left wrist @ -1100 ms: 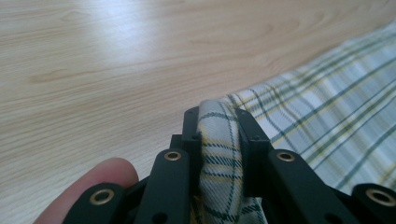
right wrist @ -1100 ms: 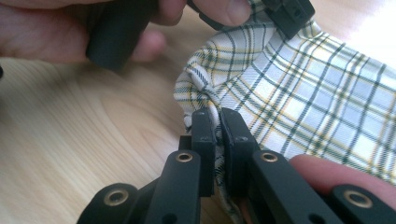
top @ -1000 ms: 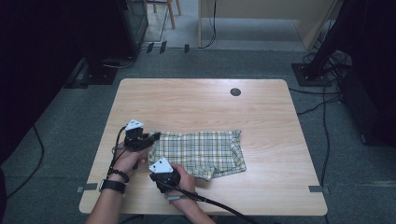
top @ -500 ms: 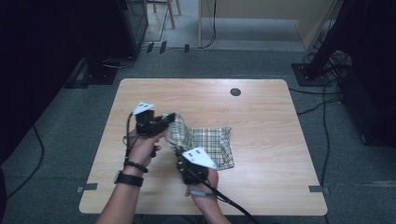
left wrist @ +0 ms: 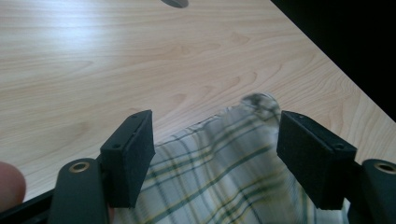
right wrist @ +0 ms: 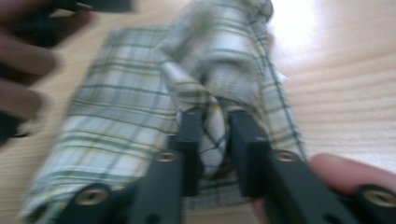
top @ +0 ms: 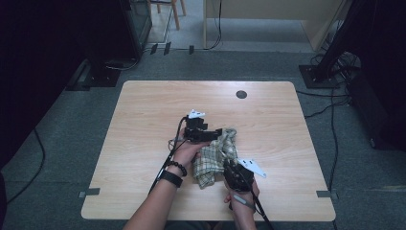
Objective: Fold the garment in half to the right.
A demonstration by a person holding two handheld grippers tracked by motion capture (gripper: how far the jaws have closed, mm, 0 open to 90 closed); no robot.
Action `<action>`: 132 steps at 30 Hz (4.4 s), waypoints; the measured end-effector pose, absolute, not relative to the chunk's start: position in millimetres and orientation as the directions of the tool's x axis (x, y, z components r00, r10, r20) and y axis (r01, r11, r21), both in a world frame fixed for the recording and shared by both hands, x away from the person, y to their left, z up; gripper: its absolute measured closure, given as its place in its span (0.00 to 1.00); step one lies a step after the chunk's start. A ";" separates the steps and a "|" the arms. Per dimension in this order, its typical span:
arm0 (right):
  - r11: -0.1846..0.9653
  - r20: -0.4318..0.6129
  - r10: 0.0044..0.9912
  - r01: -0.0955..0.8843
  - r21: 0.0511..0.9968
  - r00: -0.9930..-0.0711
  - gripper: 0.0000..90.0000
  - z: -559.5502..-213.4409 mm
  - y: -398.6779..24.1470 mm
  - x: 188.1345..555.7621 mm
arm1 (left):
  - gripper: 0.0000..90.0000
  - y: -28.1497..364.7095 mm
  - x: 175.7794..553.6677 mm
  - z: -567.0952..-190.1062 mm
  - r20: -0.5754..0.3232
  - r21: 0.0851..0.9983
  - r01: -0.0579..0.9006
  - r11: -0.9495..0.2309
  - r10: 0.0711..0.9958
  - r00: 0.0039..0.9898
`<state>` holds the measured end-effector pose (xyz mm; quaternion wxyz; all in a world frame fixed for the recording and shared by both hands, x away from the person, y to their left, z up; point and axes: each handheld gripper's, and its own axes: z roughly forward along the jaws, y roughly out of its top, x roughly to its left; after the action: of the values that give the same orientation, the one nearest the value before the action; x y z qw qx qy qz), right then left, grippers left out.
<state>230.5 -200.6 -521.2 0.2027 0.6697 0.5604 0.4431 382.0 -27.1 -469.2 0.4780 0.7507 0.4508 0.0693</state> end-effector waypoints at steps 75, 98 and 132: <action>0.068 0.084 0.965 0.550 0.833 -0.247 0.76 -523.6 -208.9 369.2 | 0.36 -23.9 366.2 -519.5 -0.080 0.804 0.527 -0.274 0.829 0.554; 0.030 0.133 0.963 0.582 0.813 -0.236 0.61 -521.3 -198.9 355.5 | 0.34 -9.2 363.1 -504.5 -0.164 0.808 0.555 -0.199 0.829 0.535; 0.264 -0.010 0.891 0.503 0.823 -0.453 0.54 -515.2 -210.5 241.8 | 0.31 26.4 268.2 -503.5 -0.060 0.801 0.492 -0.339 0.774 0.631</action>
<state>241.8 -210.5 -515.2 0.2466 0.4612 0.7559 0.3938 268.2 26.4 -503.5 0.4172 0.8008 0.3953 0.1686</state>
